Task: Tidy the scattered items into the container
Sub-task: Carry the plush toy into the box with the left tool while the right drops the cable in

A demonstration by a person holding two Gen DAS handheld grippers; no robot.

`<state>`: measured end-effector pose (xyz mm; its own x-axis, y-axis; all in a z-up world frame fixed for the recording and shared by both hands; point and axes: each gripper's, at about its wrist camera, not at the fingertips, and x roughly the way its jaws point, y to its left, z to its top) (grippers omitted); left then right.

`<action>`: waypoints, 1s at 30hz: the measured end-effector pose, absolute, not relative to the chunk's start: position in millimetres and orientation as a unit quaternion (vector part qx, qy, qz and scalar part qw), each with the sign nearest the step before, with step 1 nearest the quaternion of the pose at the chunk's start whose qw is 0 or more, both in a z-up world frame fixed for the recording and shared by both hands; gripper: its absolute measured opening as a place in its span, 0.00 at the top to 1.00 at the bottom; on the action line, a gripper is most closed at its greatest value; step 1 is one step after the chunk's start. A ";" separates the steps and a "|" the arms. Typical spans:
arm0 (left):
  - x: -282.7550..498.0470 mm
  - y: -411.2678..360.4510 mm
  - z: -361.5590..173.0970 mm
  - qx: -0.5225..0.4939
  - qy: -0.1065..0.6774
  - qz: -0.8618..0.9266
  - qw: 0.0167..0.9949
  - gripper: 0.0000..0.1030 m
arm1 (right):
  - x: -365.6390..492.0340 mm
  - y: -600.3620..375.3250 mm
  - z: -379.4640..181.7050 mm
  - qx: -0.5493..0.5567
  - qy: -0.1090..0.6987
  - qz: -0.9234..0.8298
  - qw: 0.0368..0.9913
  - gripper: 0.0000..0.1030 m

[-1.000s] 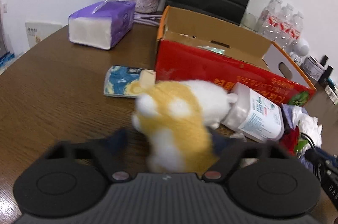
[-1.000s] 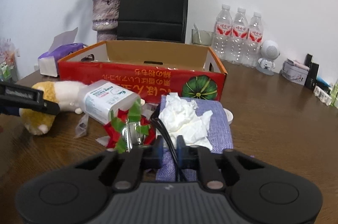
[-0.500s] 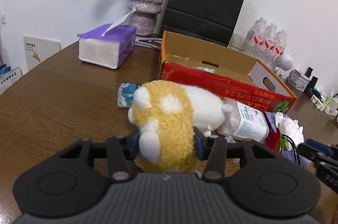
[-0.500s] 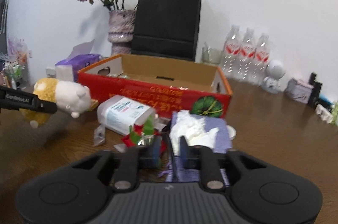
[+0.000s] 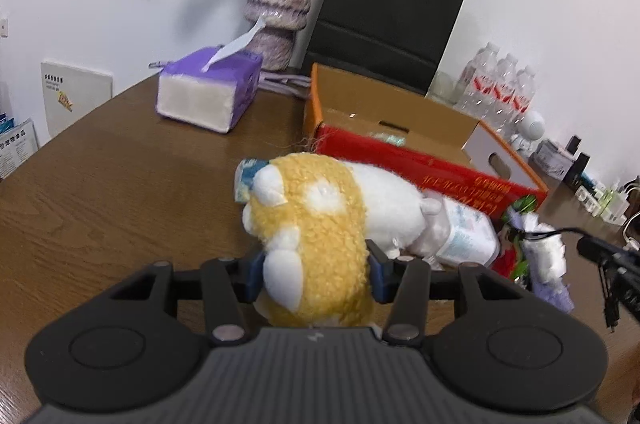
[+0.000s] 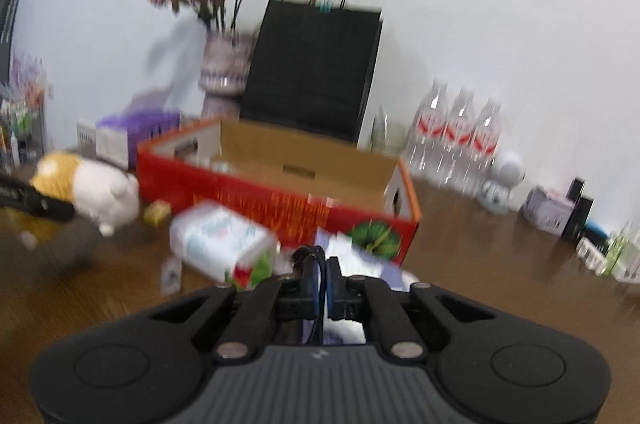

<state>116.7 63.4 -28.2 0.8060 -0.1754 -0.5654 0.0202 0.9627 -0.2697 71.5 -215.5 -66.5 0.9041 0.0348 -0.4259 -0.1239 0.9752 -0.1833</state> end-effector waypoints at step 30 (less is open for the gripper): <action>313.6 1.2 -27.6 -0.142 0.285 0.000 0.948 0.50 | 286.5 -228.8 -62.7 0.038 0.235 0.058 0.970 0.98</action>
